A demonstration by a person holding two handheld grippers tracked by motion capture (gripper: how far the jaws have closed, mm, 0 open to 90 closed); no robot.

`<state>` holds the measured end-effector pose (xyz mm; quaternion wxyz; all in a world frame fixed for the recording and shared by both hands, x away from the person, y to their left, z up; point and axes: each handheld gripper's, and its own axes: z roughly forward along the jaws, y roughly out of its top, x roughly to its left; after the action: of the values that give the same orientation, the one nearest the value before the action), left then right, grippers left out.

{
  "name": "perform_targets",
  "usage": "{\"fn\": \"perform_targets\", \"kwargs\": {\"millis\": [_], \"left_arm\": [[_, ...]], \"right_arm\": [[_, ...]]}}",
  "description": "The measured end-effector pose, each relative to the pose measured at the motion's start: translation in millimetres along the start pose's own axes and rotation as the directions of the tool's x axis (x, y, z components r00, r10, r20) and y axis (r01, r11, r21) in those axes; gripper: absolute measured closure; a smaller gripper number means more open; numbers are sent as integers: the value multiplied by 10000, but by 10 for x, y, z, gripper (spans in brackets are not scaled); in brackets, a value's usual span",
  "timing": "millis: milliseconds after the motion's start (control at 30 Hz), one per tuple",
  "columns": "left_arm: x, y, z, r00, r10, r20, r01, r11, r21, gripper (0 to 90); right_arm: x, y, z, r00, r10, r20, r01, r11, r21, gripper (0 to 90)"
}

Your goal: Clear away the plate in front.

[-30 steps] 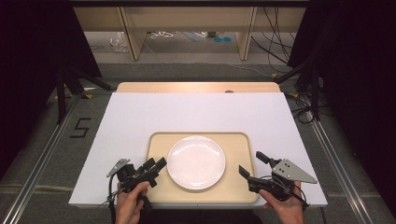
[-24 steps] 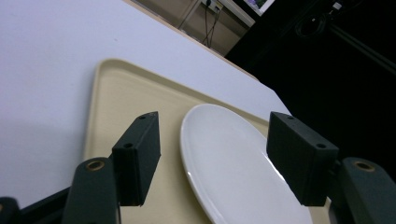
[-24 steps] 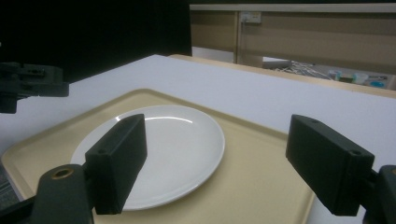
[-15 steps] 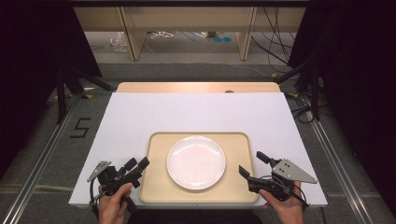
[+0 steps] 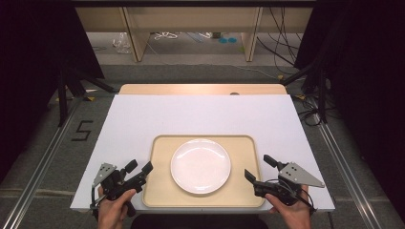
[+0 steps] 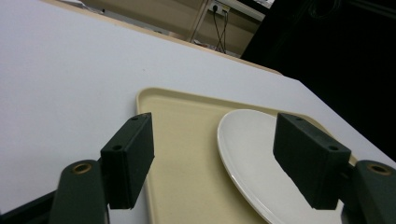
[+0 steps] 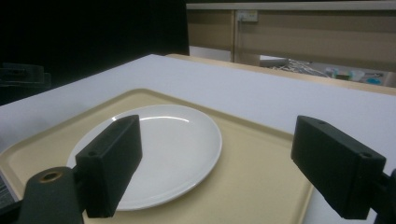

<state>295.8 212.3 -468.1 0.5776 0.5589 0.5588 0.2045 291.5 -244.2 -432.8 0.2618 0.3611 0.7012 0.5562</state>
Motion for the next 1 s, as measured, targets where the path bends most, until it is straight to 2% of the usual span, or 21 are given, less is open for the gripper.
{"fn": "perform_targets", "kwargs": {"millis": [167,267,300,333,367,400,500,633,733,767,1000], "left_arm": [[-12,34,-24,9994,331,-30,-332,9980,-545,275],[-17,47,-35,9983,556,-161,-566,9960,-695,271],[-12,53,-40,9978,650,-151,-659,9951,-738,266],[-9,56,-46,9973,709,-210,-723,9947,-733,265],[-14,61,-47,9958,873,-257,-891,9927,-814,265],[-14,66,-51,9945,1005,-299,-1027,9911,-850,265],[-16,79,-64,9918,1226,-357,-1257,9863,-1068,265],[-34,91,-65,9906,1332,-301,-1359,9835,-1198,257],[-24,106,-74,9873,1522,-445,-1565,9803,-1206,257],[-32,107,-71,9897,1372,-398,-1413,9815,-1291,257],[-22,123,-83,9888,1421,-464,-1471,9802,-1326,253]], "right_arm": [[3,0,0,10000,29,35,-29,10000,19,161],[3,0,0,10000,24,37,-24,10000,18,161],[7,0,-3,10000,75,31,-76,10000,54,161],[23,1,-13,9995,323,-36,-322,9992,224,161],[22,1,-11,9995,323,-60,-322,9993,183,161],[5,2,-2,10000,30,-29,-30,10000,-20,161],[8,1,2,10000,30,0,-30,10000,-64,161],[6,0,-1,10000,31,29,-30,10000,-58,161],[5,-3,4,10000,25,22,-25,9998,-178,161],[5,-4,3,10000,32,25,-32,9999,-170,161],[6,-6,-2,10000,36,47,-35,9999,-159,161]]}}
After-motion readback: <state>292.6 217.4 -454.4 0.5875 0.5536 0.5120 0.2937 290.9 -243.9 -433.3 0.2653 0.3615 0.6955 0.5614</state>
